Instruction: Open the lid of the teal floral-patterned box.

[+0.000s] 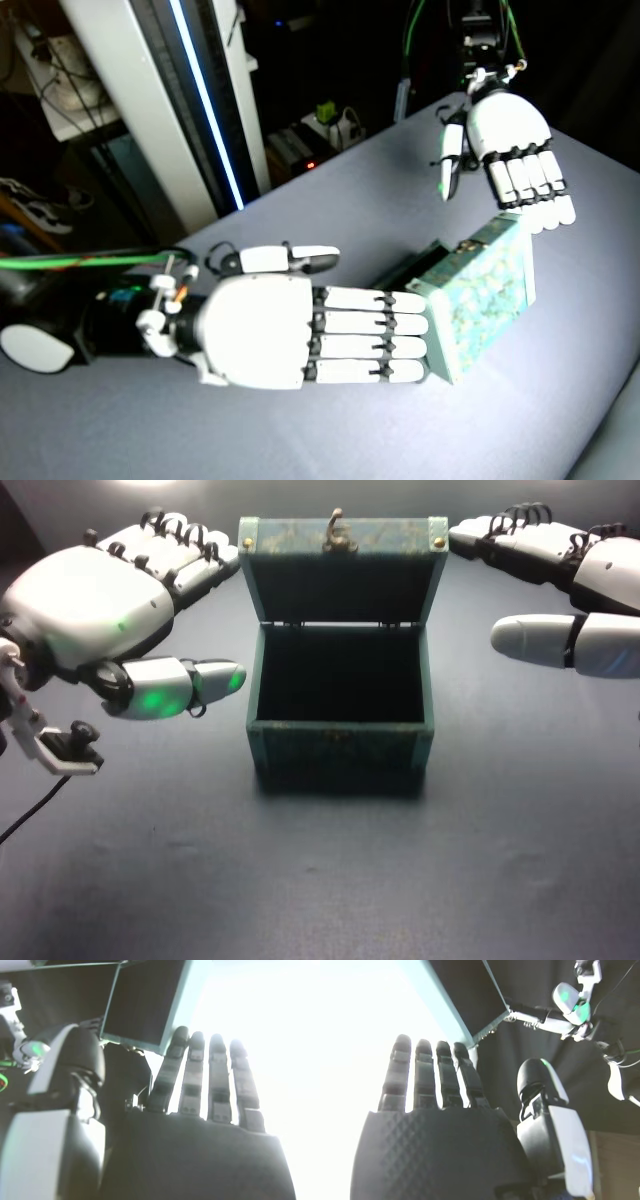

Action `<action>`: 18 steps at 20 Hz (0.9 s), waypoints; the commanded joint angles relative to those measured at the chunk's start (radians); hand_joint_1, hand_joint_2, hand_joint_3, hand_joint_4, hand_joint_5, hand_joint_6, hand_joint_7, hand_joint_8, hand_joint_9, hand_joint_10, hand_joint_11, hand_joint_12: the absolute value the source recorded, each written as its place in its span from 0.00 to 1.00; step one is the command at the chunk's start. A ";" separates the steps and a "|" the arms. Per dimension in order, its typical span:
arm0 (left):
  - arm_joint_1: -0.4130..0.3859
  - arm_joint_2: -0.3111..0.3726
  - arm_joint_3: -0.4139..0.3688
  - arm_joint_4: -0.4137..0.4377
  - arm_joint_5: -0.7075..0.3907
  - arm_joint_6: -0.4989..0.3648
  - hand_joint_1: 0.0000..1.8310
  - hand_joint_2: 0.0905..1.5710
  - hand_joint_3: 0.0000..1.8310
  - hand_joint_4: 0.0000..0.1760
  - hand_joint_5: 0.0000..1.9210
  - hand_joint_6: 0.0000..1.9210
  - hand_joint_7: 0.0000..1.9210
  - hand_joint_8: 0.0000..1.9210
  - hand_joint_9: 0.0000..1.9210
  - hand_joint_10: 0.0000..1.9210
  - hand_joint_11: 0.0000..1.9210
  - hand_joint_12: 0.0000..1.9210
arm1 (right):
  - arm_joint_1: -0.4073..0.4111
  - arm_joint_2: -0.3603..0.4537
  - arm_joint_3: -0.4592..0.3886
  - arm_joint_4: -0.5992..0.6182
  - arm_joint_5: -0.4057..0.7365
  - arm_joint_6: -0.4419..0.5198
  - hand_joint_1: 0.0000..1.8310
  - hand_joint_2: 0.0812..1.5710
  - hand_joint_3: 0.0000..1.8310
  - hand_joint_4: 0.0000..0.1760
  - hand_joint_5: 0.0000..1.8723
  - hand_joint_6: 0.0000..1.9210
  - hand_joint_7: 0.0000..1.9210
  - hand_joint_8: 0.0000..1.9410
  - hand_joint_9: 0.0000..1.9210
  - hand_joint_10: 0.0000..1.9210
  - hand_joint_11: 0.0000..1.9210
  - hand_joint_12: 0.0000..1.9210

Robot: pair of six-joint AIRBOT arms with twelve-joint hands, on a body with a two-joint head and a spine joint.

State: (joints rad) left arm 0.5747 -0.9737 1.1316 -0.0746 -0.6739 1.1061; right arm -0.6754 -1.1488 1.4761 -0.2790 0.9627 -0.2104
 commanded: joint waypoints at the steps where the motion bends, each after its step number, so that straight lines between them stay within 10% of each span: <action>1: -0.024 -0.015 0.002 0.030 -0.150 0.003 0.00 0.87 0.01 0.00 0.00 0.00 0.00 0.00 0.00 0.00 0.00 0.00 | 0.022 -0.013 0.005 0.026 0.135 0.009 0.00 0.85 0.00 0.00 0.04 0.00 0.02 0.01 0.01 0.00 0.01 0.03; 13: -0.085 -0.003 0.075 -0.104 -0.096 0.110 0.00 0.87 0.00 0.00 0.02 0.00 0.01 0.00 0.02 0.01 0.02 0.01 | 0.085 -0.014 0.101 0.063 -0.003 0.009 0.00 0.89 0.01 0.00 0.04 0.00 0.02 0.00 0.01 0.00 0.02 0.01; 18: 0.024 0.127 -0.048 -0.134 -0.298 0.110 0.00 0.86 0.00 0.00 0.02 0.00 0.01 0.00 0.01 0.00 0.01 0.01 | 0.079 0.064 0.010 0.084 0.073 -0.020 0.00 0.91 0.00 0.00 0.08 0.01 0.06 0.01 0.04 0.01 0.04 0.03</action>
State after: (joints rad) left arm 0.6209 -0.8436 1.0653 -0.2195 -0.8013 1.2148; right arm -0.6041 -1.0798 1.4651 -0.2348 0.8974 -0.2398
